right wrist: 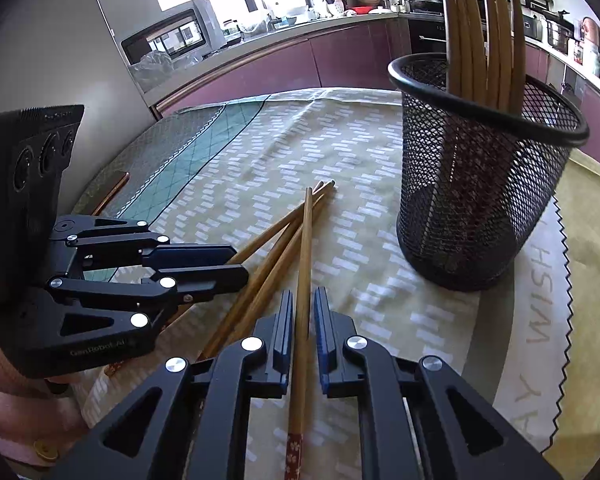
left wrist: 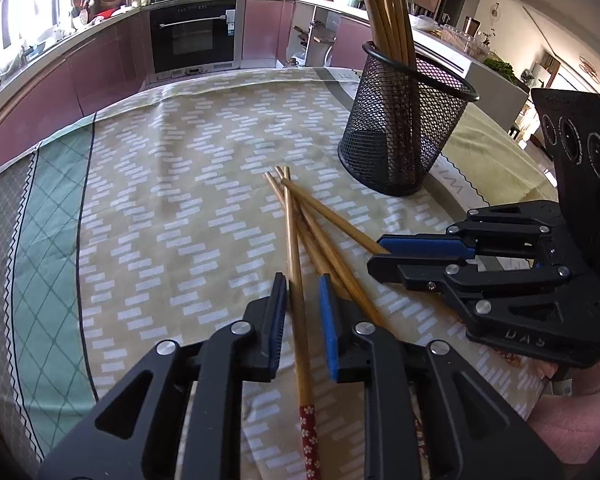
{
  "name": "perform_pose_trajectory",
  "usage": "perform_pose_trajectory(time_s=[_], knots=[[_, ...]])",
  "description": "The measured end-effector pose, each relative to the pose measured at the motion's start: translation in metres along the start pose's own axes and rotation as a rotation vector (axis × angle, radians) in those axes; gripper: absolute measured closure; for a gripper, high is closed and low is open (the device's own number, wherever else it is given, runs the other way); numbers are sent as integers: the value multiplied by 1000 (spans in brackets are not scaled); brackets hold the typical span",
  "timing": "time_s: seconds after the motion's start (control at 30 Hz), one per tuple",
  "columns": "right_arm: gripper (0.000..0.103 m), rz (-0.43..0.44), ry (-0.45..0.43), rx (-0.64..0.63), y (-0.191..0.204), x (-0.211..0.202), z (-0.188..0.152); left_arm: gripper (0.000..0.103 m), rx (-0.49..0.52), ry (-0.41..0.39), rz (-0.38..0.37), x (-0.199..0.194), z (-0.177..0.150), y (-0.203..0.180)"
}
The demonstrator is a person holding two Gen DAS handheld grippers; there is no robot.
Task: Organize utensils
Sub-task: 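Close the left gripper on a chopstick while the right gripper grasps another chopstick, then lift the left gripper's chopstick upright over the holder while the right gripper carries its chopstick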
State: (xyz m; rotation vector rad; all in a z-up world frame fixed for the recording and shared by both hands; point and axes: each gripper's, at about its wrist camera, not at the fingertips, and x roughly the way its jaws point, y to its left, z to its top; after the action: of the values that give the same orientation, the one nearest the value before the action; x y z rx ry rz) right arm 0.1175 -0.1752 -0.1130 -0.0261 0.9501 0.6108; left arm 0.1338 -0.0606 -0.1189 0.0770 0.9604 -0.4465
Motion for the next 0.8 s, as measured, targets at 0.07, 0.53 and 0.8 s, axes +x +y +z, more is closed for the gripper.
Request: perform_pose_trajectory(time_s=[0.07,0.53,0.8], knots=[[94,1,-1,-1,0,0,0,86,2,1,4,3,4,-1],[97,37,-140,12,-6,-50,0,96,-28,-74,-16,-28,12,1],[97,59,-234,48,-17,-86,3,96,-25,-178,-96,-71,25,-6]])
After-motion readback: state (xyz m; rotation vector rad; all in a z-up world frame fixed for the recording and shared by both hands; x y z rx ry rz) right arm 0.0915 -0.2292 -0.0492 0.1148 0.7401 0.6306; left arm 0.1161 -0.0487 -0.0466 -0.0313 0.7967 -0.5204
